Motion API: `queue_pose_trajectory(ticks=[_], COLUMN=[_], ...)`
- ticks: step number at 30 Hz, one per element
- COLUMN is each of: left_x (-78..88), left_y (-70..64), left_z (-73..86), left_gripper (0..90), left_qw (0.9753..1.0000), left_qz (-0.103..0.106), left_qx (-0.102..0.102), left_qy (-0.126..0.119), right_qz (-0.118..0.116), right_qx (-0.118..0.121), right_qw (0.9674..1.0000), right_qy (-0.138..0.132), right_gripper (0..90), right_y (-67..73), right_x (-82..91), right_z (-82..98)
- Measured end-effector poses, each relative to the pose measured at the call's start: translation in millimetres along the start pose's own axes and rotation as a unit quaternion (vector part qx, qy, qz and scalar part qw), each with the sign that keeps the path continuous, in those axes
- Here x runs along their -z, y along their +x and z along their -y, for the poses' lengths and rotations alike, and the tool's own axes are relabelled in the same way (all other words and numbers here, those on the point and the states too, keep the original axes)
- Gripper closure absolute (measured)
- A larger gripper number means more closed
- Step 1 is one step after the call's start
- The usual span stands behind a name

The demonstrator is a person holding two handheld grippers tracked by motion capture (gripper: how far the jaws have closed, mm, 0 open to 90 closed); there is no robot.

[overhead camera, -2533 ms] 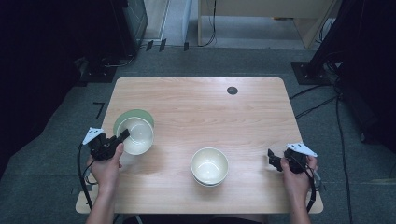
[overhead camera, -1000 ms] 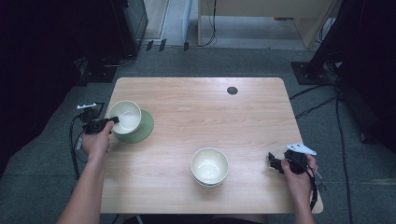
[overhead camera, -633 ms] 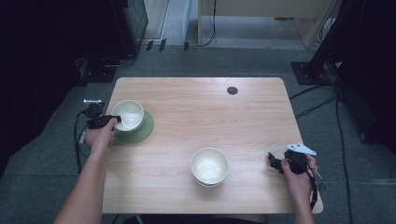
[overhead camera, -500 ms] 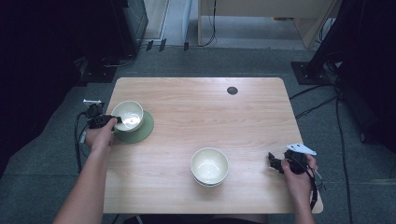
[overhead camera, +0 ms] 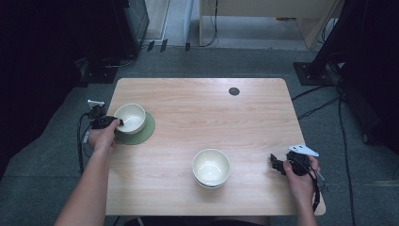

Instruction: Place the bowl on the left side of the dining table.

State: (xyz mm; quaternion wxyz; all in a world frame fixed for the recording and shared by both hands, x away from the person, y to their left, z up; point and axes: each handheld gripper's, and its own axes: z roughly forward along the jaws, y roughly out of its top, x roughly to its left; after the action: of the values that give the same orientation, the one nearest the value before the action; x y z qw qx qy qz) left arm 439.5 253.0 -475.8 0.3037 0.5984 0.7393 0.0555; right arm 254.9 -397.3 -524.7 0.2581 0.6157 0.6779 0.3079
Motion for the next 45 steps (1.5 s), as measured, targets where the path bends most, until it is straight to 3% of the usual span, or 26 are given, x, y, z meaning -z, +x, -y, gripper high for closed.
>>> queue_pose_trajectory(ticks=[4, 8, 9, 11, 13, 20, 22, 25, 30, 34, 39, 45], left_x=[0.9, 3.2, 4.0, 4.7, 8.2, 18.0, 21.7, 27.4, 37.0, 41.0, 46.4, 52.2], left_y=[-1.1, -2.6, -4.3, -5.0, -4.6, -2.4, -2.5, -5.0, -9.7, -11.5, -11.5, -7.7], left_z=[0.4, 1.3, 2.2, 3.3, 5.4, 13.1, 17.3, 21.2, 26.0, 30.5, 42.0, 53.7], left_gripper=[76.3, 47.4, 36.0, 18.2, 8.5, 8.5, 8.5, 8.4, 8.5, 8.4, 8.4, 8.4], left_qw=[0.9999, 0.9995, 0.9992, 0.9991, 0.9985, 0.9978, 0.9966, 0.9927, 0.9888, 0.9867, 0.981, 0.9771], left_qz=[0.004, 0.0, -0.018, -0.022, -0.024, 0.0, -0.005, -0.014, -0.014, -0.01, -0.006, -0.006], left_qx=[-0.008, -0.021, -0.024, -0.028, -0.033, -0.033, -0.049, -0.08, -0.099, -0.1, -0.104, -0.102], left_qy=[-0.011, -0.024, -0.025, -0.025, -0.037, -0.057, -0.066, -0.089, -0.111, -0.127, -0.163, -0.186], right_qz=[0.0, 0.0, 0.0, 0.0, 0.0, 0.0, 0.0, 0.0, 0.0, 0.0, 0.0, 0.0], right_qx=[0.0, 0.0, 0.0, 0.0, 0.0, 0.0, 0.0, 0.0, 0.0, 0.0, 0.0, 0.0], right_qw=[1.0, 1.0, 1.0, 1.0, 1.0, 1.0, 1.0, 1.0, 1.0, 1.0, 1.0, 1.0], right_qy=[0.0, 0.0, 0.0, 0.0, 0.0, 0.0, 0.0, 0.0, 0.0, 0.0, 0.0, 0.0], right_gripper=[15.4, 15.5, 15.5, 15.4, 15.4, 15.4, 15.4, 15.4, 15.4, 15.4, 15.4, 15.4], right_y=[0.0, 0.0, 0.0, 0.0, 0.0, 0.0, 0.0, 0.1, 0.0, 0.0, 0.1, 0.0], right_x=[0.0, 0.0, 0.0, 0.0, 0.0, 0.0, 0.0, 0.0, 0.0, 0.0, 0.0, 0.0], right_z=[0.0, 0.0, 0.0, 0.0, 0.0, 0.0, 0.0, 0.0, 0.0, 0.0, 0.0, 0.0])
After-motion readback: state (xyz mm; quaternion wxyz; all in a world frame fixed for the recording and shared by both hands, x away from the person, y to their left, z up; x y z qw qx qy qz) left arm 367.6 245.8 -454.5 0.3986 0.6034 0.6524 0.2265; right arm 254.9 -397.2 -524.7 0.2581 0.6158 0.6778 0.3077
